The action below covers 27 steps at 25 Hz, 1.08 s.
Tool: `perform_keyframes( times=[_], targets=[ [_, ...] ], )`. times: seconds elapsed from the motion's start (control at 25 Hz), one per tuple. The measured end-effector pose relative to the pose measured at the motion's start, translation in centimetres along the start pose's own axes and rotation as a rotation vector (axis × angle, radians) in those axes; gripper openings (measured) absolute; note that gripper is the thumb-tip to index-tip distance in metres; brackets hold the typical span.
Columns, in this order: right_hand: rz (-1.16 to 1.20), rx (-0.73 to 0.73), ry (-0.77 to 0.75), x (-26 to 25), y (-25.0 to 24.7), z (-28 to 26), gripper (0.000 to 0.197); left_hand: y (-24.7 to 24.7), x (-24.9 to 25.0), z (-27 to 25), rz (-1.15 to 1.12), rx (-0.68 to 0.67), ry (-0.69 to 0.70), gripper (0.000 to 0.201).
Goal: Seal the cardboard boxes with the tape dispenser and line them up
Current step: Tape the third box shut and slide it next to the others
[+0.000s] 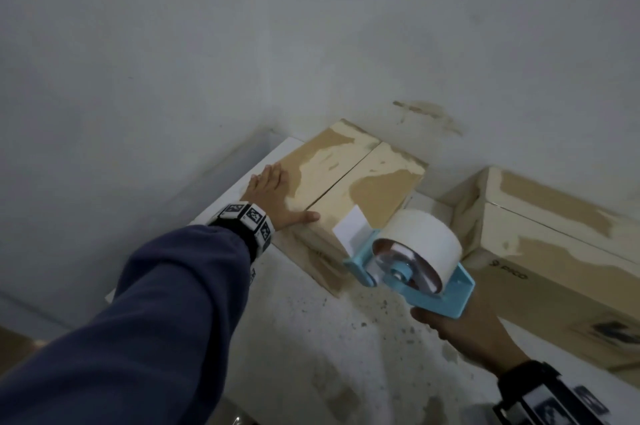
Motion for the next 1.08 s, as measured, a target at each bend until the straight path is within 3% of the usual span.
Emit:
perform_keyframes(
  times=[0.2,0.28,0.36,0.44,0.52,0.8,0.96,1.08],
  targets=[
    [-0.045,0.013,0.029,2.7,-0.7,-0.7,0.024,-0.4,0.7,-0.4,0.050,-0.006,-0.021,0.116],
    [-0.020,0.011,0.021,3.2,-0.5,-0.4,0.023,-1.0,1.9,-1.4,0.072,0.005,-0.005,0.104],
    [0.001,0.005,0.016,3.6,-0.4,-0.3,0.024,-0.9,5.4,-2.8,0.103,0.021,0.097,0.082],
    [0.035,-0.006,0.007,3.8,-0.2,-0.4,0.026,0.7,9.9,-4.3,0.142,-0.010,0.209,0.074],
    [0.066,-0.001,-0.010,3.7,-0.2,-0.5,0.026,2.8,12.1,-5.1,0.178,-0.055,0.211,0.078],
    [0.080,-0.028,0.002,4.7,-2.1,-1.6,0.030,3.5,12.1,-4.6,0.166,-0.044,0.194,0.081],
    [0.037,-0.028,0.034,5.8,-2.8,-2.0,0.026,3.8,12.1,-4.6,0.107,-0.074,0.188,0.116],
    [0.043,-0.044,0.074,6.1,-1.7,-1.4,0.024,3.9,12.1,-4.6,0.166,-0.052,0.185,0.103]
  ],
)
Point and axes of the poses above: each hand's wrist, its own z-axis towards the middle knuckle, its own y-axis out of the palm, x = y × z, the point moved 8 cm from there along z, towards the middle knuckle, and after that the axes turned 4 degrees about -x, right-handed, at the moved point
